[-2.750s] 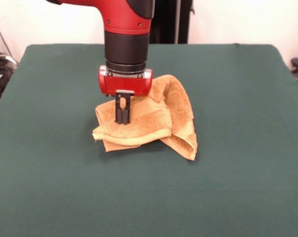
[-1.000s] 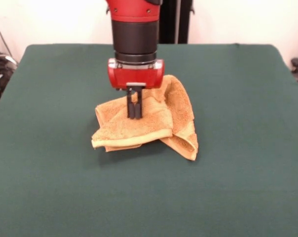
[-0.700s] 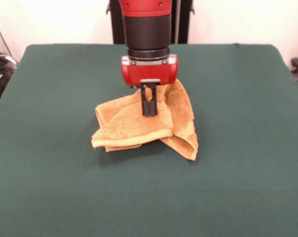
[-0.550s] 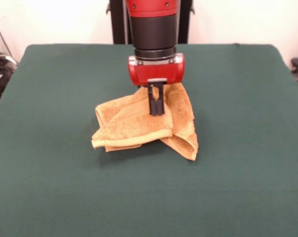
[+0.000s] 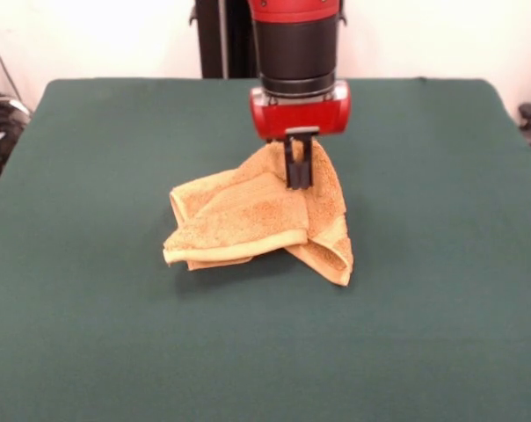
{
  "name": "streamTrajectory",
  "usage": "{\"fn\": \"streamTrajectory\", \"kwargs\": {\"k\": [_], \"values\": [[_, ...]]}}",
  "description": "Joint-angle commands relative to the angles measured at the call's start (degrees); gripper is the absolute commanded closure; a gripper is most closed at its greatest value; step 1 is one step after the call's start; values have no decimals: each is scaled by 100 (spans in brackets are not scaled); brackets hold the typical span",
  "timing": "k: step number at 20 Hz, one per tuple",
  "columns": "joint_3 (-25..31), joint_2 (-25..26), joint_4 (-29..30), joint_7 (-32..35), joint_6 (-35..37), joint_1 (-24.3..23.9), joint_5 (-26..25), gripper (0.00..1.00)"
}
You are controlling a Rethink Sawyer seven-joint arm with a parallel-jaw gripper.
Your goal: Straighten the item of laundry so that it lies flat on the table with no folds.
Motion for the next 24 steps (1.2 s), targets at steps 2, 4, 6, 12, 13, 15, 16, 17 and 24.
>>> {"fn": "streamTrajectory", "kwargs": {"k": [2, 4, 6, 12, 13, 15, 16, 17, 24], "values": [[88, -24, -1, 476, 1078, 119, 216, 100], [221, 4, -27, 497, 1147, 13, 319, 100], [149, 4, -82, 502, 1075, 50, 223, 100], [353, 233, -445, 93, 1428, -329, 214, 100], [371, 246, -514, 21, 1501, -374, 197, 100], [478, 306, -605, -145, 1602, -531, 184, 100], [548, 341, -611, -228, 1608, -627, 171, 100], [604, 387, -619, -302, 1596, -714, 145, 100], [667, 521, -724, -329, 1667, -804, -47, 100]]}}
